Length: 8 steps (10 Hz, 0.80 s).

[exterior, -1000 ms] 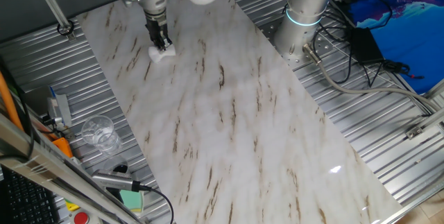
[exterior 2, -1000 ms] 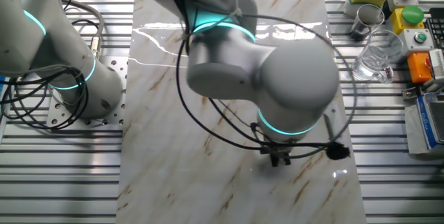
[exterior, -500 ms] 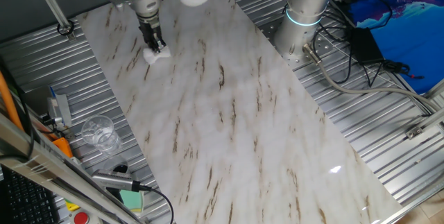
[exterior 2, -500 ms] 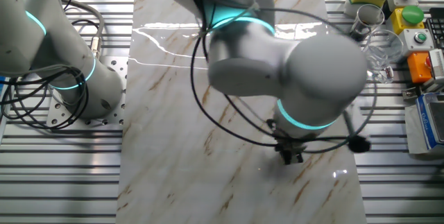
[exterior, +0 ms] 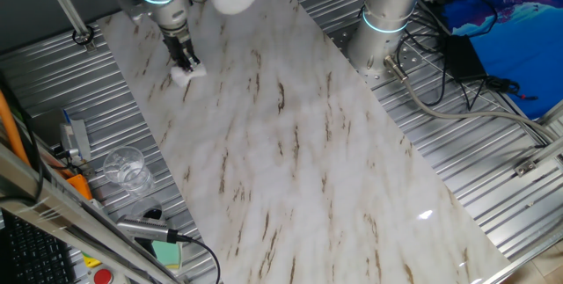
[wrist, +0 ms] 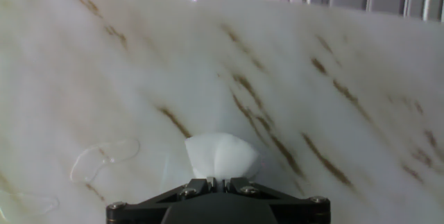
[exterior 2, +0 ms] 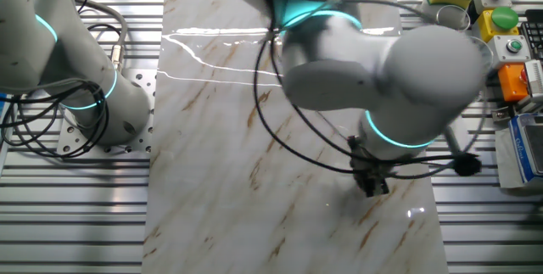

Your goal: Clean the tabletop with a sponge

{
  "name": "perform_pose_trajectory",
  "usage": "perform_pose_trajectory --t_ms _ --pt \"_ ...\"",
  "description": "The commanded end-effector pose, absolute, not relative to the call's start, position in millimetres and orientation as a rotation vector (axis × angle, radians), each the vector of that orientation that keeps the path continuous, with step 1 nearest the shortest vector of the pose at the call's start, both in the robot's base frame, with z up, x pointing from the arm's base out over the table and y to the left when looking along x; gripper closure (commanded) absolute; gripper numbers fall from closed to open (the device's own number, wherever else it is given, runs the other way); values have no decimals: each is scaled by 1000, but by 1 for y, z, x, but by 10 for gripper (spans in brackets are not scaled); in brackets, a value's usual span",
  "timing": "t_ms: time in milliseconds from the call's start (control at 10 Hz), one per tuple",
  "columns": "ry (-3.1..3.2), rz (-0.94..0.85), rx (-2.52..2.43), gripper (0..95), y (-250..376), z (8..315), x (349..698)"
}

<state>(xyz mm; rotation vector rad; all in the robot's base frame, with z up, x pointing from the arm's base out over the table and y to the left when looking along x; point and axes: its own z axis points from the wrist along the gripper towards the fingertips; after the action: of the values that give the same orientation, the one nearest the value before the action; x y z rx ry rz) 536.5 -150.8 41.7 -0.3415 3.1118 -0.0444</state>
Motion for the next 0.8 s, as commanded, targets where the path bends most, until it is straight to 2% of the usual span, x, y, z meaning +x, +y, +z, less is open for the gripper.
perform_pose_trajectory --t_ms 100,600,800 --pt "3104 -73 -392 950 -140 39 528" --pt "3112 -63 -379 950 -139 39 527" --pt "3102 34 -463 950 -139 39 527"
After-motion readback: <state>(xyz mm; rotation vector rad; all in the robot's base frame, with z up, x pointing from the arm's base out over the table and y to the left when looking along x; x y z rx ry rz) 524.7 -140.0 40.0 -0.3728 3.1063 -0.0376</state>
